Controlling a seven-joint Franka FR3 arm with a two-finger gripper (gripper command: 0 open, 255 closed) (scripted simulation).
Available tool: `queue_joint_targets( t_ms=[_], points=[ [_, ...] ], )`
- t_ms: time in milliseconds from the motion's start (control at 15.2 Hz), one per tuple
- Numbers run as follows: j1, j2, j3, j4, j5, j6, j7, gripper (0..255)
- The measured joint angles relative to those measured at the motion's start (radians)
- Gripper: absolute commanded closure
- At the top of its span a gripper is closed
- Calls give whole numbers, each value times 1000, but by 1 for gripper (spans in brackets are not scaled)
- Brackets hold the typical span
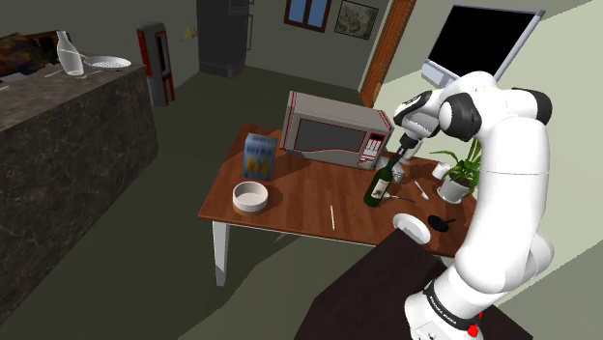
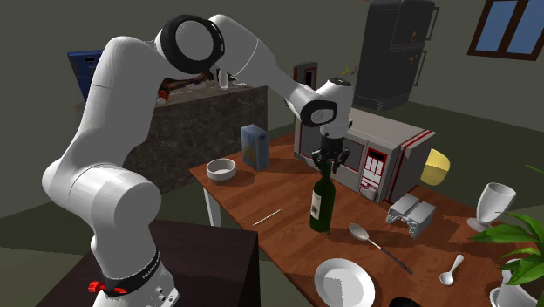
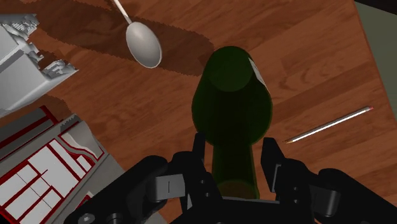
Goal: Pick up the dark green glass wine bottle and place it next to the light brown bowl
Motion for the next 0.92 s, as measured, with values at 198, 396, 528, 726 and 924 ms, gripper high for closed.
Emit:
queue_joint_targets(
  t_ms=[198, 396, 528, 726, 924],
  points=[
    [6, -24, -14, 7, -19, -28, 10, 255],
    [16, -47, -27, 14, -39, -55, 26, 255],
    [21, -63, -36, 19, -52, -73, 34, 255],
    [26, -78, -45, 39, -68, -104, 47, 255],
    [32, -99, -56, 50, -85, -133, 60, 255]
  ],
)
